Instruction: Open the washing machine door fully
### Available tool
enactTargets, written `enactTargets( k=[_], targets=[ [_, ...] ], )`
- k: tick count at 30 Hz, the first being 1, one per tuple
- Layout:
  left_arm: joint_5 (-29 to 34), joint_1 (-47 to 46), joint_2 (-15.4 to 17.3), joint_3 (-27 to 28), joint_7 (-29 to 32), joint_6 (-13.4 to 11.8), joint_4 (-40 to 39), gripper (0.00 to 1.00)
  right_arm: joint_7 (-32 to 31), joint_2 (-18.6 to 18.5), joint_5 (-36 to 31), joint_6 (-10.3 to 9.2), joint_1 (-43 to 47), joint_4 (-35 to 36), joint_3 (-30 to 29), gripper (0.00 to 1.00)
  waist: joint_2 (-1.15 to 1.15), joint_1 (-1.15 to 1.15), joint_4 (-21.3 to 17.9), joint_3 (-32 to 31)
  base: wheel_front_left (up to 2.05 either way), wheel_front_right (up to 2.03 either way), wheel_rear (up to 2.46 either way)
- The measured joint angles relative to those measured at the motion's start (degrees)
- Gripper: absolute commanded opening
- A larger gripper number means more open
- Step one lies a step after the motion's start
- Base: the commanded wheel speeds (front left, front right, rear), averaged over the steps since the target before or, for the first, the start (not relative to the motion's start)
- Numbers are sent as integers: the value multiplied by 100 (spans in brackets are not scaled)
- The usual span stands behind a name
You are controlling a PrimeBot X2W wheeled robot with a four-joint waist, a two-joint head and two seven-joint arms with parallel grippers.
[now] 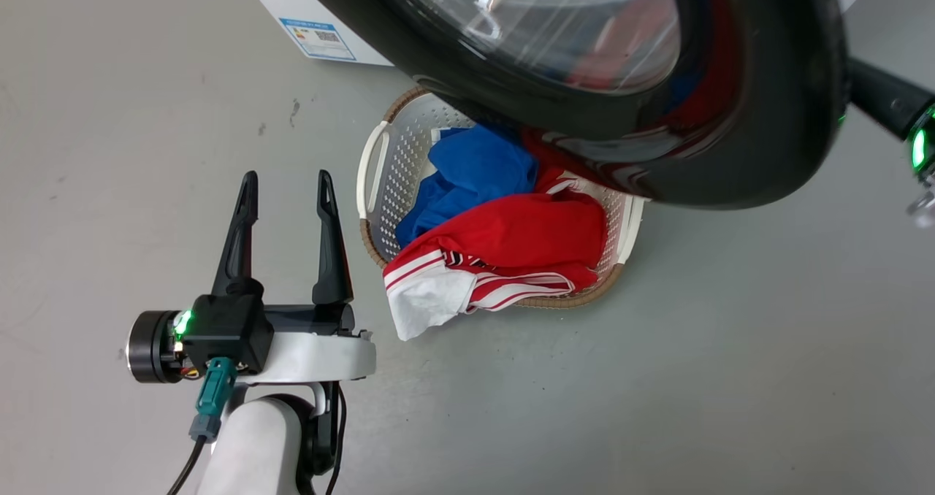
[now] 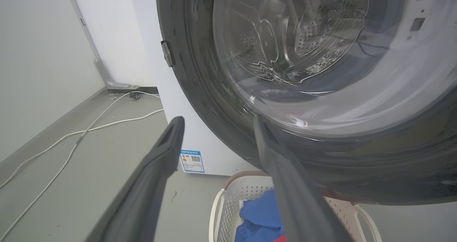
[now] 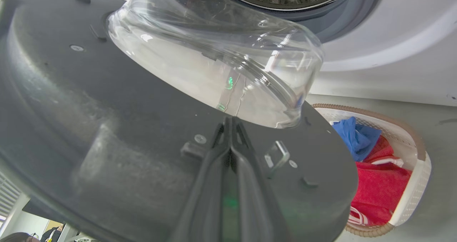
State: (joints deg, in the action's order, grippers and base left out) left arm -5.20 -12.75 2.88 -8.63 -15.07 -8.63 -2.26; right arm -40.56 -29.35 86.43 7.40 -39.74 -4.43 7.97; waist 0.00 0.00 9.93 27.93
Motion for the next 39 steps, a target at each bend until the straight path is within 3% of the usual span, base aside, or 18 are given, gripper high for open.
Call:
enactTargets(
  k=[26, 39],
  targets=[
    [220, 409, -1, 94, 0, 175, 180, 100, 169, 698, 289, -1, 1723, 1146, 773, 0, 0, 0, -76, -868, 0, 0, 0],
    [252, 598, -1, 86, 0, 208, 252, 100, 114, 1028, 287, 0, 2082, 1087, 1292, 0, 0, -1, -30, -1210, 0, 0, 0]
  ],
)
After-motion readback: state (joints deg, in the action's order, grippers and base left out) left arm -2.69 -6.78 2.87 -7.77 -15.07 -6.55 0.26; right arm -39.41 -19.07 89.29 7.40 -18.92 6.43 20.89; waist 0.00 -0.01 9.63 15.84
